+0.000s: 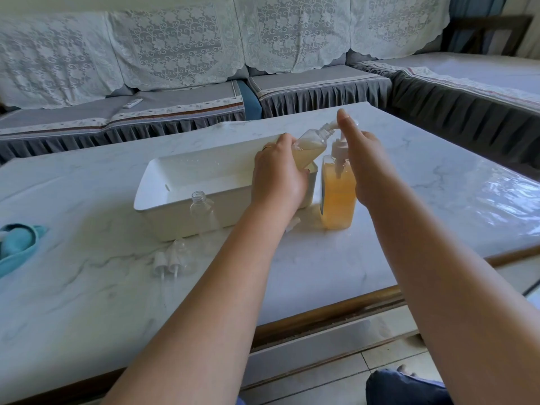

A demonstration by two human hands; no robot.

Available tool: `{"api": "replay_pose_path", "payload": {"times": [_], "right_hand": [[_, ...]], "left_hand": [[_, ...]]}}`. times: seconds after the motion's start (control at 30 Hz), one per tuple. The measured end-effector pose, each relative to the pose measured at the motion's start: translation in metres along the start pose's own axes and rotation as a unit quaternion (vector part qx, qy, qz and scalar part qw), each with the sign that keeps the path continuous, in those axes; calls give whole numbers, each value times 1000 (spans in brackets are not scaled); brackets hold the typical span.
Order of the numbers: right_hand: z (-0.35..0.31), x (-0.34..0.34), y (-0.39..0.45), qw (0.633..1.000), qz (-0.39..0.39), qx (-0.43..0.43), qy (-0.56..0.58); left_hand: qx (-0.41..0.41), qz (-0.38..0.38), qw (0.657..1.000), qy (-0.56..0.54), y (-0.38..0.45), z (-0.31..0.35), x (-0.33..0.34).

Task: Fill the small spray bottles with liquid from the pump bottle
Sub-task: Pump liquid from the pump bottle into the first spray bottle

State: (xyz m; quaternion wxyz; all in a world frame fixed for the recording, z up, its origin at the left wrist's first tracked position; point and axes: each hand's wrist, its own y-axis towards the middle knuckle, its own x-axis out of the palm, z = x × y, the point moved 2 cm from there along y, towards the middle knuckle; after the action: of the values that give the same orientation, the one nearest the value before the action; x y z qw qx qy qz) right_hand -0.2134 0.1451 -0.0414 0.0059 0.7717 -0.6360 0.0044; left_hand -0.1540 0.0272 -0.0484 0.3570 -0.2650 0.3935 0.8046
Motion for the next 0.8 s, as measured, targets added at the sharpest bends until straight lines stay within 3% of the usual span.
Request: {"api": "replay_pose_path", "payload": {"times": [0.3,0.53,0.8], "right_hand": [[-6,-1,-5,1000,10,18,9],[9,5,12,997,62,-31,29],[10,2,15,999,37,-1,27]], "left_hand": [[-2,0,1000,-2,-1,1,1],[-2,-13,1000,11,-3,-6,2],[6,0,1000,3,-1,-2,-1]]}}
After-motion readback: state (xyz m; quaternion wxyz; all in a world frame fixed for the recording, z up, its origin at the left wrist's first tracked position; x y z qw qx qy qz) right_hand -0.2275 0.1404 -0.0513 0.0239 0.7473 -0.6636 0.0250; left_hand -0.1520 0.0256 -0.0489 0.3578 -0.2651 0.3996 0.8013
